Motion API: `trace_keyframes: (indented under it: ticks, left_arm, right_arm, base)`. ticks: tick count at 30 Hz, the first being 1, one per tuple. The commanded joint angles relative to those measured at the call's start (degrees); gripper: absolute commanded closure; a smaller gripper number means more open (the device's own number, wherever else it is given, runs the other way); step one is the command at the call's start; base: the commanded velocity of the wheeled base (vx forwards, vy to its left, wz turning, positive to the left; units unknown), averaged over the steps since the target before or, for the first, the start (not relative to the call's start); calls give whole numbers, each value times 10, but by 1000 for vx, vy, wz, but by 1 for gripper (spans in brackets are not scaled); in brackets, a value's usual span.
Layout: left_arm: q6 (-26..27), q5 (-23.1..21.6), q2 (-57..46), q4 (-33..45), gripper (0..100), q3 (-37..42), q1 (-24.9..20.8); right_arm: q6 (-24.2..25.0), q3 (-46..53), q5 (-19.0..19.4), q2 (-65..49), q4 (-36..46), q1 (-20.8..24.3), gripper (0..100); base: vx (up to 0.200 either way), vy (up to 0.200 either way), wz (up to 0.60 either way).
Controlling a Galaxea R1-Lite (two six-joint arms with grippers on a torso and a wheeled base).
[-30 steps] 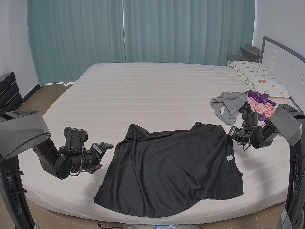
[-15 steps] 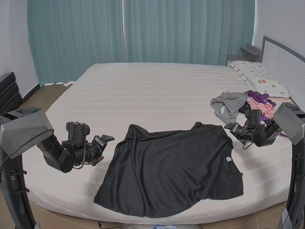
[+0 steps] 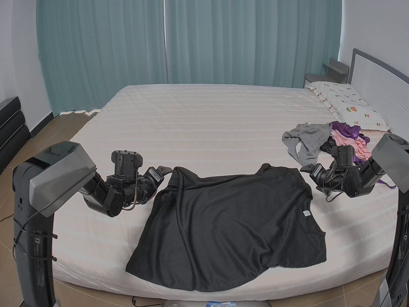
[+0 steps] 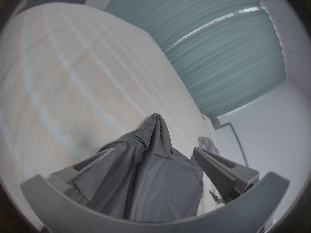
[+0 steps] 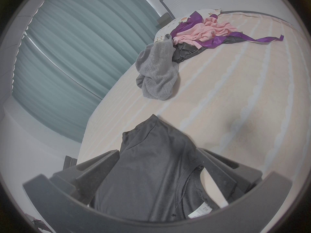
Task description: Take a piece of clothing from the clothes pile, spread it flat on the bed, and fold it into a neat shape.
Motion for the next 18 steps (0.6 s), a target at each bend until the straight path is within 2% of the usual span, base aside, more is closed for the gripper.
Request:
trace_keyframes:
  ticks: [1,4,7,12,18]
  left_arm:
    - [61,51,95,4,0,-88,-24]
    - [64,75,122,5,0,-128,-27]
    - [65,76,128,6,0,-138,-29]
    - [109,81,170,6,0,-190,-33]
    - [113,90,185,22,0,-221,-39]
  right_arm:
    - [1,18,1,-20,-15,16,0]
    - [0,21,-1,-21,-27,21,0]
    - [0,21,-2,-20,-27,22,0]
    - [0,17,-2,-13,-28,22,0]
    - [3,21,-2,-9,-30,18,0]
  base:
    - [0,0,0]
    - [0,0,0]
    - [0,0,0]
    - [0,0,0]
    - [0,0,0]
